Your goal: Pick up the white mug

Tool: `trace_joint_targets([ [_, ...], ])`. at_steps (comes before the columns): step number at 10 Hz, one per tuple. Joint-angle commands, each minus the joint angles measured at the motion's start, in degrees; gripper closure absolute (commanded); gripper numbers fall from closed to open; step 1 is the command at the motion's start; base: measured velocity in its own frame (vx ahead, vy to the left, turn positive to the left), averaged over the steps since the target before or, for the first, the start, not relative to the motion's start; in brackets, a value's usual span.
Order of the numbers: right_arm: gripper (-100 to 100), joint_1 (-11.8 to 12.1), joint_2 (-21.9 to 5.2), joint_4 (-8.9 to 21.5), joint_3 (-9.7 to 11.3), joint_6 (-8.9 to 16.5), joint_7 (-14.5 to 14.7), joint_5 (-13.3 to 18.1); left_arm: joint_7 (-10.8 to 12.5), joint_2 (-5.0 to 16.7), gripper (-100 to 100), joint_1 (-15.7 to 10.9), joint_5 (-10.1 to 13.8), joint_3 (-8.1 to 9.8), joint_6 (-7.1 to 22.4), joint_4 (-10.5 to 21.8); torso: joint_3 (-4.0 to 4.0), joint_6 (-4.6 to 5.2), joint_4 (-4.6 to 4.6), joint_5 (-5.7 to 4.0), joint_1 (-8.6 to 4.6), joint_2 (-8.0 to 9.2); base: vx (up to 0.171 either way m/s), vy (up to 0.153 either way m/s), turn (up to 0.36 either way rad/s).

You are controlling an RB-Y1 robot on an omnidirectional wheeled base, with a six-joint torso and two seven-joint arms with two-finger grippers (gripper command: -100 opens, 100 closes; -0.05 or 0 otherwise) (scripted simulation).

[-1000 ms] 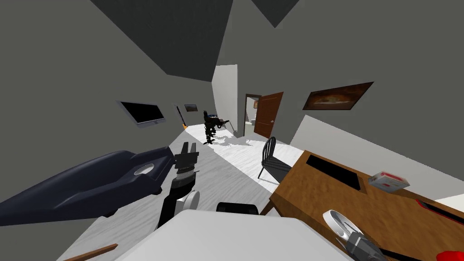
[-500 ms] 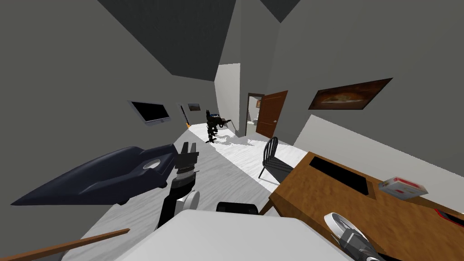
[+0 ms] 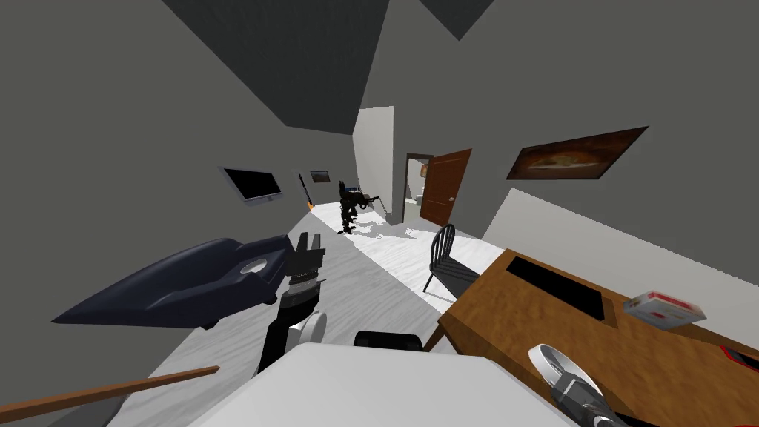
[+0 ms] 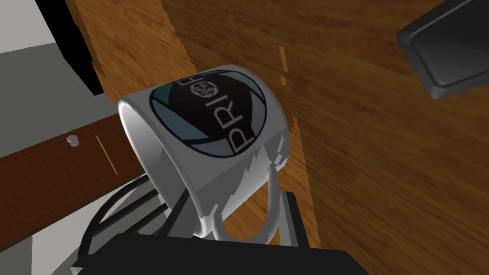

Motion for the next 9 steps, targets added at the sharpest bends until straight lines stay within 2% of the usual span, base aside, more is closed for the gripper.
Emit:
trace_joint_targets([
  [1, 100, 0.0, 0.0, 0.0, 0.0, 0.0, 0.0, 0.0, 0.0, 0.0, 0, 0.0, 0.0, 0.0, 0.0, 0.0, 0.0, 0.0, 0.0, 0.0, 0.0, 0.0, 0.0, 0.0, 0.0],
  [2, 100, 0.0, 0.0, 0.0, 0.0, 0.0, 0.0, 0.0, 0.0, 0.0, 0, 0.0, 0.0, 0.0, 0.0, 0.0, -0.01, 0.0, 0.0, 0.01, 0.01, -0.01, 0.0, 0.0, 0.0],
  [3, 0, 0.0, 0.0, 0.0, 0.0, 0.0, 0.0, 0.0, 0.0, 0.0, 0, 0.0, 0.0, 0.0, 0.0, 0.0, -0.01, -0.01, 0.0, 0.01, 0.02, -0.02, 0.0, 0.0, 0.0],
  [4, 100, 1.2, -0.6, -0.9, -0.5, -1.7, 0.4, -0.2, 0.0, 0.0, 0, 0.0, 0.0, 0.0, 0.0, 0.0, -0.01, -0.01, 0.0, 0.02, 0.03, -0.02, 0.068, 0.034, -0.188],
  [7, 100, 3.2, -1.2, -2.4, -1.2, -3.9, 0.8, -0.5, 0.0, 0.0, 0, 0.0, 0.0, 0.0, 0.0, 0.0, -0.15, -0.01, -0.06, 0.09, 0.28, -0.26, 0.075, 0.051, -0.121],
  [8, 100, 2.9, -1.1, -2.3, -0.8, -3.1, 0.3, -0.3, 0.0, 0.0, 0, 0.0, 0.0, 0.0, 0.0, 0.0, -0.14, -0.01, -0.05, 0.09, 0.26, -0.24, 0.024, 0.019, -0.025],
  [9, 0, 2.9, -1.1, -2.3, -0.8, -3.3, 0.4, -0.3, 0.0, 0.0, 0, 0.0, 0.0, 0.0, 0.0, 0.0, -0.09, -0.05, -0.03, 0.07, 0.17, -0.16, 0.0, 0.0, 0.0],
])
